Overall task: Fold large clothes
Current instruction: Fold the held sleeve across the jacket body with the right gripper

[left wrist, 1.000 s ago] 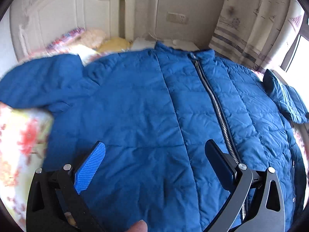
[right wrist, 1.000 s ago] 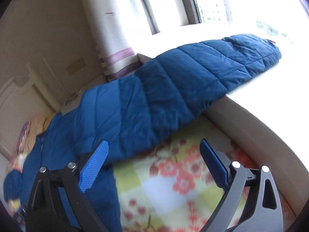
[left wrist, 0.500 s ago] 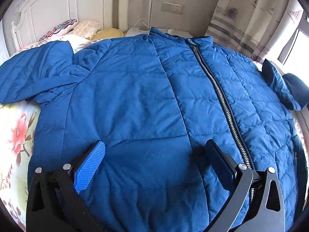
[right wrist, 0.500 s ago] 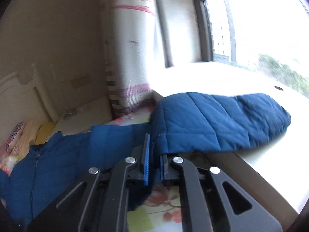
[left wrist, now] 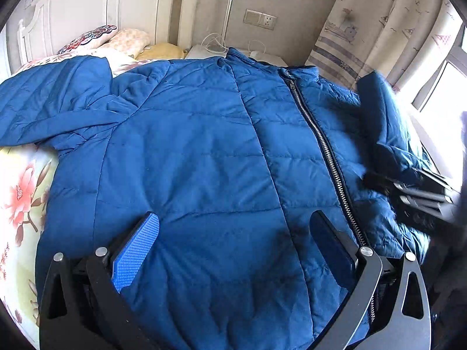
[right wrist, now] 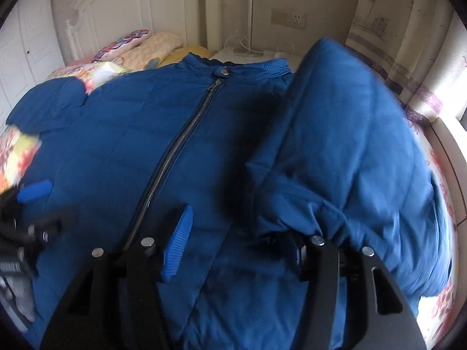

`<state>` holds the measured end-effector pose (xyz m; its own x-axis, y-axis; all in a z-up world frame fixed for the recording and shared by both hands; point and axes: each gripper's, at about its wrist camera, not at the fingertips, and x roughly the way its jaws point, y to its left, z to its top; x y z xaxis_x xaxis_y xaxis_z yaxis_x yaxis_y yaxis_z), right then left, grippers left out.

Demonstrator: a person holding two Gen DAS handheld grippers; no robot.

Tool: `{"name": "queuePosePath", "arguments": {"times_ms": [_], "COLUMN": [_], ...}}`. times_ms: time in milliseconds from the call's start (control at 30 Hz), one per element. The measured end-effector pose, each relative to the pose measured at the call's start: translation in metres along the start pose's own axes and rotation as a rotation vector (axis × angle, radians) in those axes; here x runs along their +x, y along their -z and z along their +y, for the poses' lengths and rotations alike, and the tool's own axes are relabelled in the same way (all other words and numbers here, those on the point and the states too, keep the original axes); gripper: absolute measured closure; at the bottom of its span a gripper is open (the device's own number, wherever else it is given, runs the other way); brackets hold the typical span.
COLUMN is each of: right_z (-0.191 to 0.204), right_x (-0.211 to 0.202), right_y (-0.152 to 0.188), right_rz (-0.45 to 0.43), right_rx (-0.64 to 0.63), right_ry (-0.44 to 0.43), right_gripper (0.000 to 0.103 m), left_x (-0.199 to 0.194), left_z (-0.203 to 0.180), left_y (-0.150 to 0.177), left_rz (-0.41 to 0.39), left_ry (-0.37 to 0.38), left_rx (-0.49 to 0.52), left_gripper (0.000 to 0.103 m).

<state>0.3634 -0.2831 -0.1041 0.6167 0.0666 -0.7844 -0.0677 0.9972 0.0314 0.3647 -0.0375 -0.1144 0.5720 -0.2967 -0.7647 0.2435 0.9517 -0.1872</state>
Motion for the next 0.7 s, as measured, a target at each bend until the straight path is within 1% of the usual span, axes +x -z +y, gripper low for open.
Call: {"name": "queuePosePath", "arguments": {"times_ms": [67, 133, 167, 233, 267, 300, 333, 367, 400, 467, 567, 633, 667, 700], "right_z": [-0.008, -0.041, -0.05, -0.089, -0.124, -0.149, -0.17, -0.198, -0.209, -0.22, -0.232, -0.236, -0.24, -0.236], "right_x": [-0.022, -0.058, -0.072, -0.102, -0.114, -0.119, -0.121, -0.117, -0.114, -0.105, -0.084, -0.072, -0.068, -0.066], "right_y": [0.01, 0.025, 0.03, 0.046, 0.06, 0.074, 0.088, 0.104, 0.114, 0.125, 0.123, 0.116, 0.111, 0.101], "right_rz": [0.012, -0.028, -0.054, -0.13, -0.165, -0.175, -0.177, -0.157, -0.141, -0.126, -0.111, -0.134, -0.16, -0.193], "right_rx": [0.049, 0.17, 0.219, 0.368, 0.505, 0.612, 0.711, 0.82, 0.867, 0.916, 0.956, 0.976, 0.992, 0.98], "right_ry": [-0.062, -0.15, -0.17, -0.179, -0.18, -0.188, -0.198, -0.194, -0.189, -0.207, -0.189, -0.136, -0.101, -0.058], "right_gripper": [0.031, 0.03, 0.03, 0.03, 0.03, 0.029, 0.029, 0.029, 0.029, 0.029, 0.031, 0.04, 0.058, 0.077], "left_x": [0.0, 0.0, 0.0, -0.001, -0.002, -0.002, -0.002, -0.002, -0.002, -0.002, -0.003, -0.004, -0.004, -0.004], "left_z": [0.0, 0.001, 0.002, 0.003, 0.004, 0.005, 0.005, 0.004, 0.004, 0.005, 0.006, 0.008, 0.009, 0.01], "left_y": [-0.001, -0.001, -0.001, -0.001, 0.0, 0.0, 0.0, 0.0, 0.0, 0.0, 0.0, 0.001, 0.001, 0.001], "left_rz": [0.0, -0.002, -0.004, -0.008, -0.01, -0.011, -0.011, -0.011, -0.011, -0.012, -0.017, -0.023, -0.026, -0.029], "left_ry": [0.002, 0.006, 0.009, 0.017, 0.021, 0.023, 0.023, 0.022, 0.022, 0.023, 0.034, 0.047, 0.054, 0.06], "left_rx": [-0.002, -0.005, -0.007, -0.018, -0.021, -0.023, -0.023, -0.022, -0.022, -0.022, -0.032, -0.043, -0.049, -0.055], "left_gripper": [0.004, 0.004, 0.004, 0.004, 0.004, 0.004, 0.004, 0.004, 0.004, 0.004, 0.004, 0.004, 0.004, 0.004]}}
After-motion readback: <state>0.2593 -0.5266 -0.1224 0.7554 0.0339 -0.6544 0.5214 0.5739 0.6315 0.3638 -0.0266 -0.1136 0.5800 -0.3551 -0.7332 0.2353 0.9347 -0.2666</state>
